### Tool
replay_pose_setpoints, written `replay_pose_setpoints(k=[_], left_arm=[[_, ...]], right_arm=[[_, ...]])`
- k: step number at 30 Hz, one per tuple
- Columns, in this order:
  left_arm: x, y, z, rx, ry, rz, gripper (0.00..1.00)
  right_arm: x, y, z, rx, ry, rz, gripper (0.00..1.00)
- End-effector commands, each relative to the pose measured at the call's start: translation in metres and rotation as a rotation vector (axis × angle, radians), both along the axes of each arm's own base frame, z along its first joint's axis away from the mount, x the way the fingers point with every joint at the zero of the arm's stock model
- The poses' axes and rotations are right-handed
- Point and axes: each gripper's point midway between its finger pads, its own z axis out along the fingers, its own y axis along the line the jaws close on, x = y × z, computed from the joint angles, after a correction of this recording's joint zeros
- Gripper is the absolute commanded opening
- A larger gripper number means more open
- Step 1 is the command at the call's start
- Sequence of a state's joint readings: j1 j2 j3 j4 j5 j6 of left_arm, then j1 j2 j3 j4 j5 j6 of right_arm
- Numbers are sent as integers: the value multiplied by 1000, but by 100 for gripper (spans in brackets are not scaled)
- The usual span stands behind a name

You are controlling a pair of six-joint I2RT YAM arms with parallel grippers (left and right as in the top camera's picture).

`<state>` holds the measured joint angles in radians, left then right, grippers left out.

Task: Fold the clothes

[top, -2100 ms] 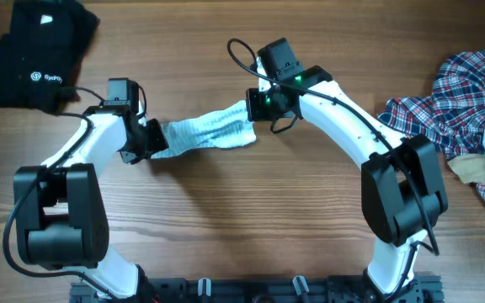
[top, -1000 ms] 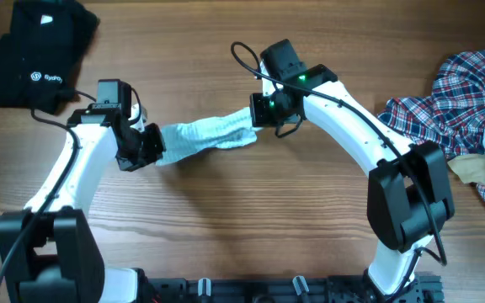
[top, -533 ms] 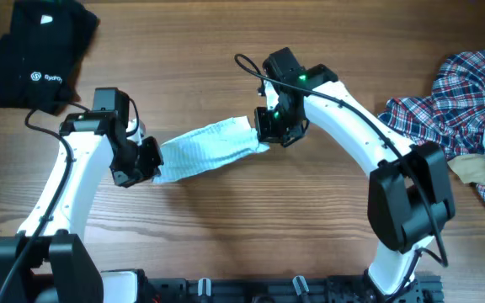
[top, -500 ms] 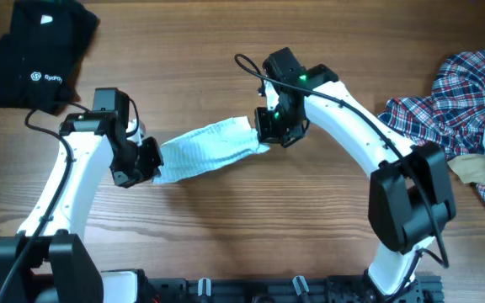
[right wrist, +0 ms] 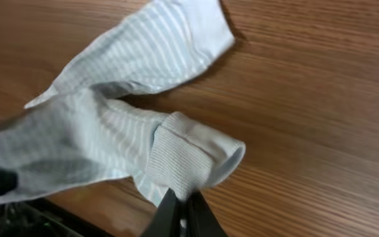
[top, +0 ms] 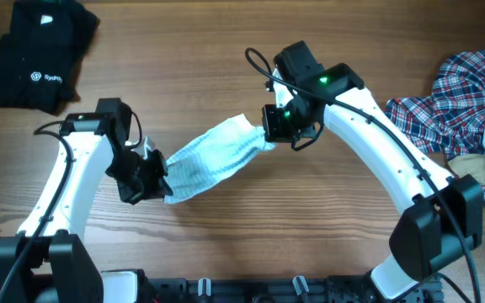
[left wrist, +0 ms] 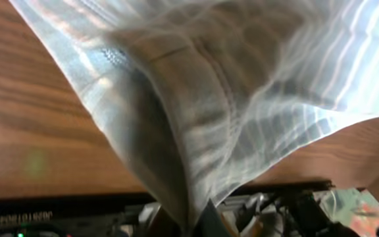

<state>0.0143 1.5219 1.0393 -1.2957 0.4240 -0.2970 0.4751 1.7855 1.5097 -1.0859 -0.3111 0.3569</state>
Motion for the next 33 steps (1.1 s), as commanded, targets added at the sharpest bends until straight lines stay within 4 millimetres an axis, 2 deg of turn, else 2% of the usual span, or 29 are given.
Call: replay_pose_setpoints(k=[1, 6, 10, 16, 20, 33], left_arm=[[-6, -5, 10, -36, 15, 13, 4], [-15, -17, 19, -110, 66, 32, 4], [-17, -18, 20, -119, 76, 34, 4], [-11, -18, 18, -119, 48, 33, 6], [-7, -18, 17, -119, 26, 32, 4], [-6, -18, 17, -118, 22, 31, 4]], right_arm=[[6, -16, 2, -82, -42, -11, 4], [6, -16, 2, -81, -45, -9, 4], [14, -12, 4, -68, -78, -10, 4], [31, -4, 10, -34, -155, 3, 5], [31, -4, 10, -32, -161, 9, 4], [35, -2, 11, -25, -177, 8, 4]])
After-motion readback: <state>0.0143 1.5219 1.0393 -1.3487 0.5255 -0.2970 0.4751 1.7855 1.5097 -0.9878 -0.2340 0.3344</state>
